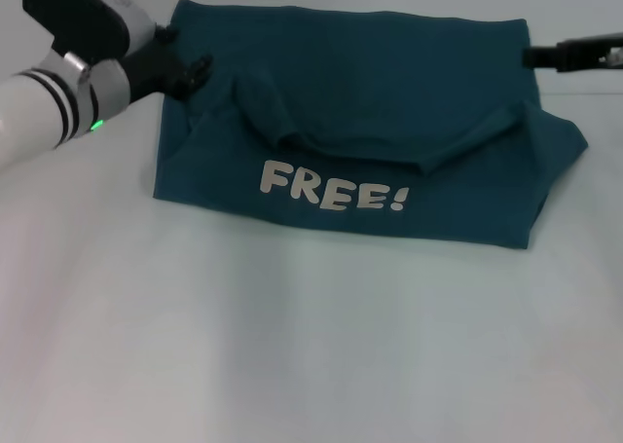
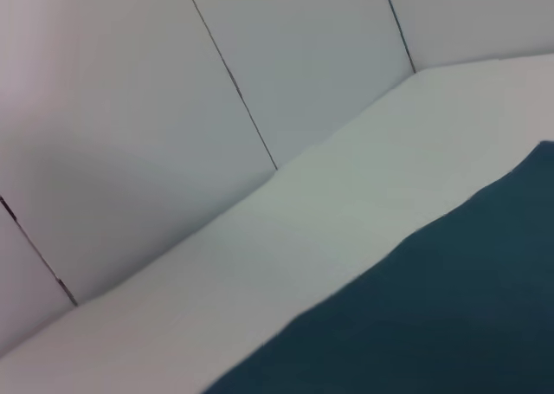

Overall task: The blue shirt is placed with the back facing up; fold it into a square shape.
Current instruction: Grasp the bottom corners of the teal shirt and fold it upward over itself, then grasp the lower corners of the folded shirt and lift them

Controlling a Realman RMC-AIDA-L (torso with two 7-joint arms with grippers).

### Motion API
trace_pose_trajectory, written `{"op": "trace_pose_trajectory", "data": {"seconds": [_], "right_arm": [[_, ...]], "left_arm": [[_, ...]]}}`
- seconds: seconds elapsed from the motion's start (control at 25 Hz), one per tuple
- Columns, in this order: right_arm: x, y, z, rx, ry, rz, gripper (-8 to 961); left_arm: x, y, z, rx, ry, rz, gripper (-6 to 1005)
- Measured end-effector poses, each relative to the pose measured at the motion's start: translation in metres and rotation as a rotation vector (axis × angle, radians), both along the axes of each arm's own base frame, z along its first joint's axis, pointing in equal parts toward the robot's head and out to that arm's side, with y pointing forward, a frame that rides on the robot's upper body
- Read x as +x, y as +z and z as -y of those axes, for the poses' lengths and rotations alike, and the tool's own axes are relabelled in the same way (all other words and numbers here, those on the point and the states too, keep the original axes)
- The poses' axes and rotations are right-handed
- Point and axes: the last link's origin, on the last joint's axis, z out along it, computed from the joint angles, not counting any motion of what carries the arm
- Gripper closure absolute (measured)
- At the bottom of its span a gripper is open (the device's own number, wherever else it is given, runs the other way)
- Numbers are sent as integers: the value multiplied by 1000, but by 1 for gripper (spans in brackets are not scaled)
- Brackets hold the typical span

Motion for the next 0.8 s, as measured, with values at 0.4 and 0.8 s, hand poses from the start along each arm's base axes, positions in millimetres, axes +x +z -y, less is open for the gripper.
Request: {"op": "trace_pose_trajectory", "data": {"seconds": [0.4, 0.8], "right_arm": [[20, -12, 34, -44, -69, -2, 309], [37, -43, 34, -83, -72, 31, 307]], "left_arm": [[-15, 2, 25, -222, 101, 59, 492], [-28, 20, 34, -353, 267, 63, 492]]}}
